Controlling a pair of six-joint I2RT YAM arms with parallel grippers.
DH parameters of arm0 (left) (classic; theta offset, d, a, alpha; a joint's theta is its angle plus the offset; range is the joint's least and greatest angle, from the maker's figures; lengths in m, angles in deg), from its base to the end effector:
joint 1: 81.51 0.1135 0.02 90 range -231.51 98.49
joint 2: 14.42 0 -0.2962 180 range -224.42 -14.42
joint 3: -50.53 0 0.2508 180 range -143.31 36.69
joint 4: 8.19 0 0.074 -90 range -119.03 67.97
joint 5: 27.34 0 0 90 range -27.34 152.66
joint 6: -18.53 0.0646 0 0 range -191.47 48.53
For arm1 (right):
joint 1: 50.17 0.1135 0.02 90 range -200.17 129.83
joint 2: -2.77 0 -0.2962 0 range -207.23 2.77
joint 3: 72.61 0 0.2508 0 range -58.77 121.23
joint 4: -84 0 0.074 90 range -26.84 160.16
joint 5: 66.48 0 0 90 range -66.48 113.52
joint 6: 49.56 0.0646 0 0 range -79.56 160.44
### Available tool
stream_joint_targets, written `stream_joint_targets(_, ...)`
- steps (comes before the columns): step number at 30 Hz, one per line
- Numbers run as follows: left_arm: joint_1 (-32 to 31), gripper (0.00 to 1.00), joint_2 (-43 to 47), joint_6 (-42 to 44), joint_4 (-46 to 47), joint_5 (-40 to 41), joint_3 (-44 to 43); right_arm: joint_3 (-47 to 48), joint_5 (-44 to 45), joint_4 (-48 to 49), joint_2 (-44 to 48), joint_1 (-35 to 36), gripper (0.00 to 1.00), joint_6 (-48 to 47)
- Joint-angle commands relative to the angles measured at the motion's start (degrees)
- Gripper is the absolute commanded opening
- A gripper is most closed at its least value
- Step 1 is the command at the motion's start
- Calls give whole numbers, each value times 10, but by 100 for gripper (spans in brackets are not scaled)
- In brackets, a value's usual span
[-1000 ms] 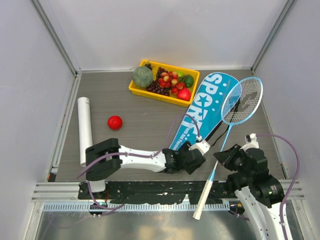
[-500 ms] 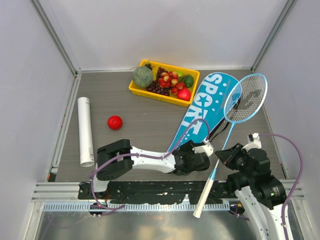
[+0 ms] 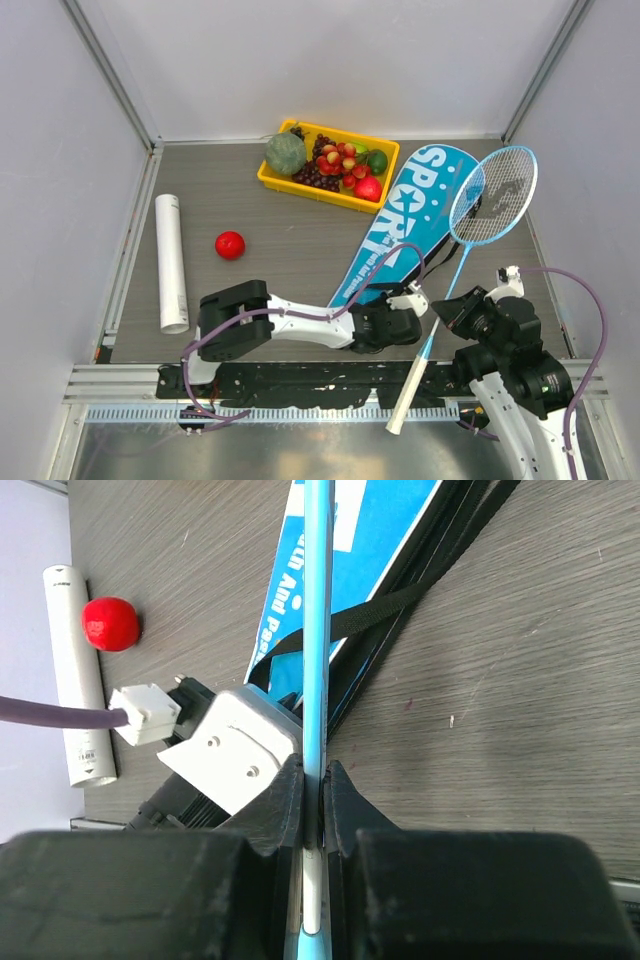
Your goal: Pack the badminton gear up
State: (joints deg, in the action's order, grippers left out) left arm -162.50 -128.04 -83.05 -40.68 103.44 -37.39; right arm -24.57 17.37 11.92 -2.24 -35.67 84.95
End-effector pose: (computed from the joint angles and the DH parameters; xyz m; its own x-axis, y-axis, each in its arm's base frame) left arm 0.1089 -0.4176 0.1717 -0.2697 0.7302 -0.6278 0.6531 0.6178 0.4379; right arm 0.0264 0.0140 0.2434 -0.5733 0.5717 -0.5869 0.0874 0.7549 0.6499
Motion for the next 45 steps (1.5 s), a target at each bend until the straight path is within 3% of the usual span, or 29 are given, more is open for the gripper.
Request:
stream_joint_targets(1,7,0,37,-12,0,6,-28,7,1,39,-6,-2,5,1)
stream_joint_targets(4,26,0,74,-52,-25,-41,-34,-10,-15,37,0,-2,5,11)
stream_joint_targets(9,62,0,141,-102,7,-144,-8,-18,-46,30,-31,-2,5,8)
stream_joint_targets(16,116,0,179,-164,20,-219,-11,32,-30,-27,-33,-2,5,27)
stream_joint_targets(19,145,0,186,-190,22,-257,-20,19,-64,-44,-46,-2,5,33)
stream_joint_targets(23,165,0,192,-202,34,-262,-27,-26,-122,-36,-19,-2,5,67)
stream_joint_targets(28,185,0,177,-221,20,-270,-59,2,-103,-78,10,-1,5,102)
stream_joint_targets(37,192,0,151,-229,7,-259,-111,-1,-170,-95,33,-2,5,154)
stream_joint_targets(45,193,0,167,-232,29,-267,-93,-56,-260,-3,68,-2,5,239)
